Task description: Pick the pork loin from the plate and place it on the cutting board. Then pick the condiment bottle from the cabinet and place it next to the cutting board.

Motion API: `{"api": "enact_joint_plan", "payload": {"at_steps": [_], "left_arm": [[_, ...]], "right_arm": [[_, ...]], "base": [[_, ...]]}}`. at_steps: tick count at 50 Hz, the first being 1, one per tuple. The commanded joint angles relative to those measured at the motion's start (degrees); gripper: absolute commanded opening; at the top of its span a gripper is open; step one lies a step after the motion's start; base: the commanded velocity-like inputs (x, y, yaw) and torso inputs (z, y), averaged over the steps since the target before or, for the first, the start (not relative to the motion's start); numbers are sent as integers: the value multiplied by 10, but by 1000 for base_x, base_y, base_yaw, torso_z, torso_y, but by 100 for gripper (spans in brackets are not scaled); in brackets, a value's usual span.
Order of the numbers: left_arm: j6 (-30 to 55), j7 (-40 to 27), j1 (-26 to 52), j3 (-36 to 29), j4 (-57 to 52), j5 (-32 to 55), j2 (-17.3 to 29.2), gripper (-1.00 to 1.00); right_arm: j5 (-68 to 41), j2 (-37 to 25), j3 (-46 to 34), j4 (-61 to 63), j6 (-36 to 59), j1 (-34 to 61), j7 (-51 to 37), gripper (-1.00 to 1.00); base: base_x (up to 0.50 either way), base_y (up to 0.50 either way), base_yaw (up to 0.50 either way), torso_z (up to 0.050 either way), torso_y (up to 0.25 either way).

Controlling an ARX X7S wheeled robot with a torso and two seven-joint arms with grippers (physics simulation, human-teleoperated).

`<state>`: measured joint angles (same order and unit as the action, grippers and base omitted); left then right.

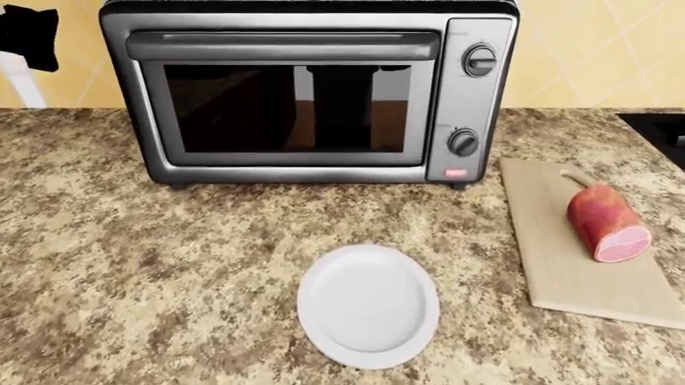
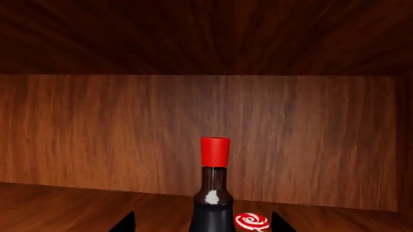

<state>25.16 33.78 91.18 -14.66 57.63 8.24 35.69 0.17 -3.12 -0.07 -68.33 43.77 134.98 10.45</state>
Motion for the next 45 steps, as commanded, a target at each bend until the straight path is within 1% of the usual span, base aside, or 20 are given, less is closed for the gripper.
{"api": "enact_joint_plan", "payload": {"at_steps": [1,7,10,26,45], "left_arm": [[-5,-4,5,3,7,1,0,100],[-9,-6,-2,4,-6,1,3,100],[-22,-14,5,3,14,-3,0,100],[-52,-16,21,-2,60,-10,-12,100],[-43,-18,20,4,55,-6,-3,100]], "right_arm": [[9,2,-2,9,5,0,3,100],[10,2,-2,12,5,0,3,100],[11,1,-2,16,7,0,2,100],[10,0,-2,8,1,0,-4,100],[6,4,-1,-4,-8,0,-1,100]], "base": [[125,0,0,0,0],[126,0,0,45,0],[128,0,0,50,0],[127,0,0,0,0],[126,0,0,0,0]]}}
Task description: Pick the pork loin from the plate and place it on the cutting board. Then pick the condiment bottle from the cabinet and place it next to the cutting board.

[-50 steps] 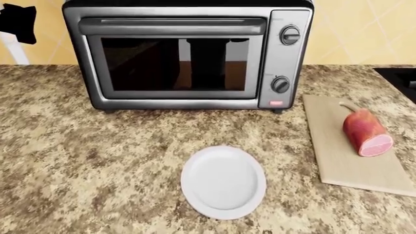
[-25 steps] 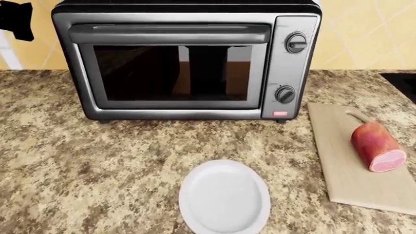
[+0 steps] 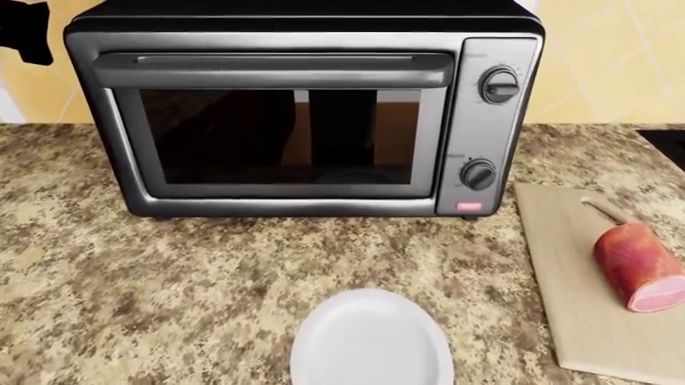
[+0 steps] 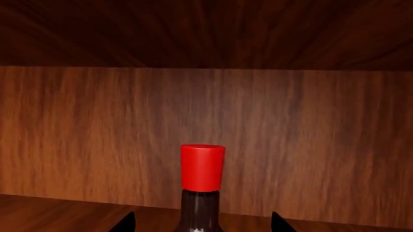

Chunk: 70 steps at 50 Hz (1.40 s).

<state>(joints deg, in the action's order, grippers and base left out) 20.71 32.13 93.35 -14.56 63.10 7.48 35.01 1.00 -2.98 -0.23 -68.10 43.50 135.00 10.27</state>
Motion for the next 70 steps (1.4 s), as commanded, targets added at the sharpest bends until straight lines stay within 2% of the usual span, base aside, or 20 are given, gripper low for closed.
{"api": "enact_joint_plan", "payload": {"at_steps": [1,22,46,47,70], "left_arm": [[2,-2,-2,3,-1,2,4,100],[-7,-1,4,3,17,2,0,100],[-25,-2,15,2,46,-1,-5,100],[-26,-2,15,2,47,-1,-5,100],[11,-3,-4,12,-14,11,6,100]], "right_arm": [[-3,2,1,-7,-6,0,0,100],[-4,3,0,-11,-12,0,-4,100],[-12,4,3,-26,-20,0,0,100],[-14,4,4,-26,-20,0,0,-100],[0,6,0,13,-41,0,32,-100]], "base": [[0,0,0,0,0],[0,0,0,0,0],[254,0,0,0,0],[0,0,0,0,0],[0,0,0,0,0]]}}
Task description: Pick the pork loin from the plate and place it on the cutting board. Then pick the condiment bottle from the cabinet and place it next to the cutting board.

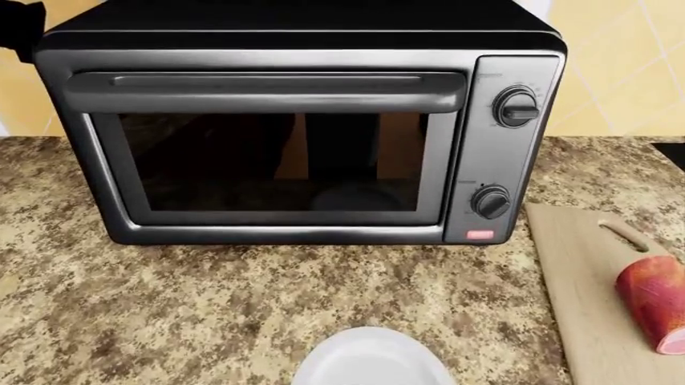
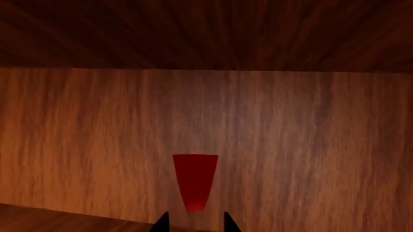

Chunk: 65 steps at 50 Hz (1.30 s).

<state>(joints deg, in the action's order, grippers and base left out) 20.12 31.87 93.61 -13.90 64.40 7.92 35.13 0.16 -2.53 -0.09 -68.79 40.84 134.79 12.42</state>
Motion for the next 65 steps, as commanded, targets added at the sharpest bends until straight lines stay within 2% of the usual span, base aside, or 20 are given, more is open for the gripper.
{"api": "enact_joint_plan", "payload": {"at_steps": [1,7,30,43,60,65], "left_arm": [[20,0,-8,6,-32,8,6,100],[34,-2,-16,12,-53,13,12,100],[33,-7,-26,17,-54,18,11,100],[36,-10,-30,21,-58,23,7,100],[78,-19,-53,36,-123,39,17,100],[103,-25,-76,50,-177,54,23,100]], "right_arm": [[9,1,-2,22,-16,2,10,-100],[17,6,-3,12,-40,2,7,-100],[29,6,-4,38,-29,2,15,-100],[42,0,-8,20,-37,2,44,-100],[39,-18,-6,-1,-38,2,88,-100],[32,-26,-5,-27,-62,2,87,-100]], "base": [[0,0,0,0,0],[-360,0,0,0,0],[-500,0,0,0,0],[0,0,0,0,0],[0,0,0,0,0],[0,0,0,0,0]]}}
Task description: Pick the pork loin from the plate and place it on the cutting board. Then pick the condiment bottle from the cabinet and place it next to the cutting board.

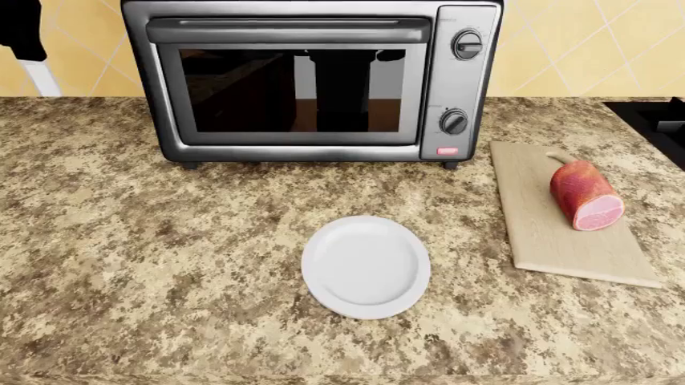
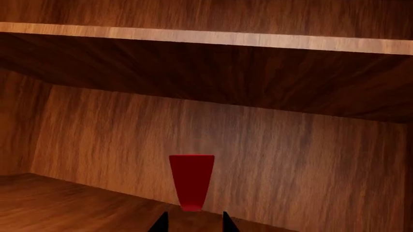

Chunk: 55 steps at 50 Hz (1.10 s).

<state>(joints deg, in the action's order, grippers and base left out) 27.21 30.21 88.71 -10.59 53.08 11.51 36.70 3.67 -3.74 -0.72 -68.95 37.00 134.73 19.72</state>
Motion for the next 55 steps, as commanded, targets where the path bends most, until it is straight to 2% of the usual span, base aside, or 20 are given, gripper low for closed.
{"api": "enact_joint_plan", "payload": {"at_steps": [1,4,7,10,20,37,47,55], "left_arm": [[38,-10,-32,20,-74,22,8,100],[51,-13,-46,27,-100,31,11,100],[66,-15,-58,34,-128,40,13,100],[77,-17,-68,40,-150,46,16,100],[80,-18,-78,40,-159,49,13,100],[95,-22,-99,50,-190,64,11,100],[113,-65,-162,112,-306,112,-8,100],[166,-121,-229,176,-427,160,-20,100]], "right_arm": [[-4,-15,1,-31,-29,2,15,-100],[-4,-17,-1,-32,-34,-3,21,-100],[-7,-22,1,155,82,-85,34,-100],[-12,-27,7,274,162,-134,41,-100],[-28,-34,30,457,293,-216,50,-100],[-44,-32,52,540,370,-237,46,-100],[-49,-29,65,538,381,-235,38,-100],[-54,-29,68,534,390,-232,35,-100]], "base": [[0,0,0,0,0],[0,0,0,0,0],[0,0,0,0,0],[0,0,0,0,0],[0,0,0,0,0],[0,0,0,0,0],[0,0,0,0,0],[0,0,0,0,0]]}}
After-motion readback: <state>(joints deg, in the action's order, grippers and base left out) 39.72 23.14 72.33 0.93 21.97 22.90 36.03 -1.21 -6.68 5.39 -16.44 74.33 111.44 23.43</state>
